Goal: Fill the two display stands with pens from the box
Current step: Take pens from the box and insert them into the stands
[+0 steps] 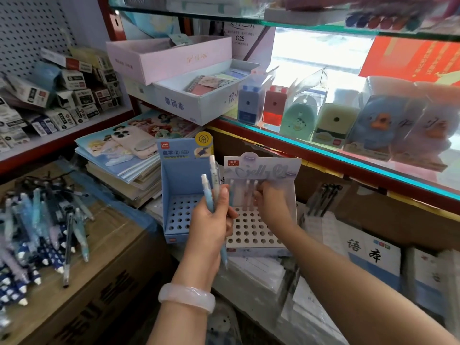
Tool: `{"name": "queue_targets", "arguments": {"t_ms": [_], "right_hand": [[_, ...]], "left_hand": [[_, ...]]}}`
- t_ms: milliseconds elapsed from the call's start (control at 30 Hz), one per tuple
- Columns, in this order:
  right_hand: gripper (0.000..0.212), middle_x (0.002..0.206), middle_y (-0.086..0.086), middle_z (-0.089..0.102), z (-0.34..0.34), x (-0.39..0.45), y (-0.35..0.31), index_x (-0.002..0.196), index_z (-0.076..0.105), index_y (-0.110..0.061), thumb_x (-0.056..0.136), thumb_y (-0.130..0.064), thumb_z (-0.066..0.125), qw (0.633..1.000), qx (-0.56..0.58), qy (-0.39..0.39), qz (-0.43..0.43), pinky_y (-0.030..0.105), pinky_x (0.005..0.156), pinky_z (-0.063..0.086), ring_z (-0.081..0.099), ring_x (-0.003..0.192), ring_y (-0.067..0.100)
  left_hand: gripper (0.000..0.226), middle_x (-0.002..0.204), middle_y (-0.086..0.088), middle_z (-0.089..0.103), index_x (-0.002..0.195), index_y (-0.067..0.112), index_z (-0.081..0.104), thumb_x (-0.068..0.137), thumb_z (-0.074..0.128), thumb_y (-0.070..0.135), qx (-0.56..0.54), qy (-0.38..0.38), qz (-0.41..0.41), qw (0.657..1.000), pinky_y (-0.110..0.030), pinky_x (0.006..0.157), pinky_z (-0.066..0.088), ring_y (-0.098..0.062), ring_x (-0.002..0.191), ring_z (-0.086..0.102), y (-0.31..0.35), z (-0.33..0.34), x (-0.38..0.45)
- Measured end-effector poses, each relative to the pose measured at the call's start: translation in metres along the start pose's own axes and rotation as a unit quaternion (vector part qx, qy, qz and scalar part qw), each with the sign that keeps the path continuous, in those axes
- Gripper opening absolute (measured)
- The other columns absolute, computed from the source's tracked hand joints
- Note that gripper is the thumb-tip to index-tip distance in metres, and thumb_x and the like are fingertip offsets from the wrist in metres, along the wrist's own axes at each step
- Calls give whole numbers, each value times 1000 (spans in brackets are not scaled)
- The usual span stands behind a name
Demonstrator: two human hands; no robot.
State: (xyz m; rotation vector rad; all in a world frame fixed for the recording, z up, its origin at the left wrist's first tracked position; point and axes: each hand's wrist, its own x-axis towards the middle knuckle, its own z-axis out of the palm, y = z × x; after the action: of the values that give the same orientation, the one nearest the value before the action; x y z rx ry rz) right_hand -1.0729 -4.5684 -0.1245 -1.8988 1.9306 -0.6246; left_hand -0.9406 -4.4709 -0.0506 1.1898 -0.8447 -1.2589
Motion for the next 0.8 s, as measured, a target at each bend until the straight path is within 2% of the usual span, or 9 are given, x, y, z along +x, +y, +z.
{"name": "queue_targets", "arguments": {"t_ms": [100,167,267,333,400,467,600,700,800], "right_hand": [[9,92,3,59,3,-8,2,104,50,-18,96,-15,46,999,23,-19,43,28,68,52,57,79,16],[7,92,7,61,4,-17,5,101,51,-16,97,-17,46,996,38,-15,77,31,65,52,58,78,18],[11,84,5,66,-11,-28,-5,91,56,-14,97,-21,49,983,166,4,81,31,68,57,64,72,14],[16,83,4,67,-35,-35,-25,91,61,-14,96,-23,49,945,316,-54,58,24,68,58,66,71,12],[21,80,0,69,-61,-40,-45,94,65,-15,96,-28,49,908,397,-131,27,20,66,56,66,69,9],[22,78,-3,67,-76,-42,-56,95,67,-18,95,-33,50,904,389,-177,2,21,67,53,62,67,6],[13,75,-3,62,-84,-44,-57,97,64,-14,94,-22,54,896,394,-204,-12,16,61,49,57,62,2],[10,81,2,65,-97,-43,-53,98,60,-10,92,-17,56,885,435,-164,-9,20,67,55,64,69,9],[3,84,4,68,-108,-34,-41,94,55,-13,92,-16,55,927,373,-29,-14,18,60,55,69,69,9]], "left_hand": [[17,65,0,57,94,34,52,98,42,21,10,0,-5,1000,-18,49,40,-8,53,43,1,2,-2],[21,68,-1,61,91,32,50,99,39,16,14,-1,-11,1000,-21,52,39,-10,56,43,0,3,-3],[18,72,-1,66,93,27,49,99,38,14,27,-22,-14,999,-23,55,40,-10,57,44,-1,5,-4],[13,73,-1,67,100,25,48,99,39,16,39,-47,-22,998,-21,53,42,-9,55,46,-3,7,-5],[7,75,-3,66,104,21,45,99,41,18,54,-56,-32,996,-20,50,42,-8,52,48,-6,9,-6],[7,82,-8,65,104,19,44,98,42,20,65,-56,-38,996,-20,47,42,-8,50,49,-8,10,-8],[11,83,-4,69,106,17,48,98,42,21,48,-70,-48,995,-22,52,46,-9,54,56,-5,12,-11],[10,97,-1,67,103,23,51,98,42,26,75,-81,-45,993,-27,69,52,-12,82,65,-7,12,-15],[10,92,3,61,91,28,50,97,42,28,126,-30,-15,992,-37,81,52,-12,84,59,-11,11,-14]]}}
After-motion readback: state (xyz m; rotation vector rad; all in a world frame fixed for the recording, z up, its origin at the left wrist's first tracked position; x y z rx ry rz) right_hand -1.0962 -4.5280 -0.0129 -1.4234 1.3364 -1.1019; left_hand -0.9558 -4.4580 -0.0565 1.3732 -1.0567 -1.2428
